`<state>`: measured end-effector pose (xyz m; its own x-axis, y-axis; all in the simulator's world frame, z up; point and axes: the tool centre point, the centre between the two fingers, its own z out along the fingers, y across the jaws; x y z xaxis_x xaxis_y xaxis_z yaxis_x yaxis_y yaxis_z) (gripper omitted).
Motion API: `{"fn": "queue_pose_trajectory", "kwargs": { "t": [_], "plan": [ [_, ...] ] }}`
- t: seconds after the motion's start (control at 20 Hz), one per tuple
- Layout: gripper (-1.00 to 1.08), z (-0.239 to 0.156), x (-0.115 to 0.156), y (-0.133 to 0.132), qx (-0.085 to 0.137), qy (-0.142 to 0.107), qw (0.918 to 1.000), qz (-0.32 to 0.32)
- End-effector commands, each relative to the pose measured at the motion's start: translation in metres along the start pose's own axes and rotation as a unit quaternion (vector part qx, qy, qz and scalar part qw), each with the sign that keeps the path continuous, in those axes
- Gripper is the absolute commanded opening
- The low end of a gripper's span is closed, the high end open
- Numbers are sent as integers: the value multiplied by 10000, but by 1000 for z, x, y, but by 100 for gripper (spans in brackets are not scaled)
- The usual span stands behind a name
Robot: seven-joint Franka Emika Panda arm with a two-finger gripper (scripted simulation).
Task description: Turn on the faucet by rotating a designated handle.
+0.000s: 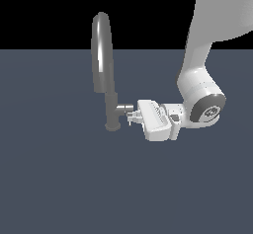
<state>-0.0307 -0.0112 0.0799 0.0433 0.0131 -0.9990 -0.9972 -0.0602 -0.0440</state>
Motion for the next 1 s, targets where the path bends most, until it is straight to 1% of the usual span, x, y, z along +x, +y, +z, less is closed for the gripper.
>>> {"fn": "queue_pose_trajectory", "kwargs": {
  "t": [0.0, 0.15, 0.2, 0.25, 0.95],
  "plan": [
    [-100, 0, 26, 4, 53, 47, 9999, 158],
    [-100, -1, 40, 3, 60, 52, 9998, 208],
    [-100, -1, 40, 3, 60, 52, 9998, 208],
    [-100, -2, 10, -7, 6, -7, 10000, -21],
    [-100, -1, 57, -23, 58, 49, 9998, 205]
  ]
}}
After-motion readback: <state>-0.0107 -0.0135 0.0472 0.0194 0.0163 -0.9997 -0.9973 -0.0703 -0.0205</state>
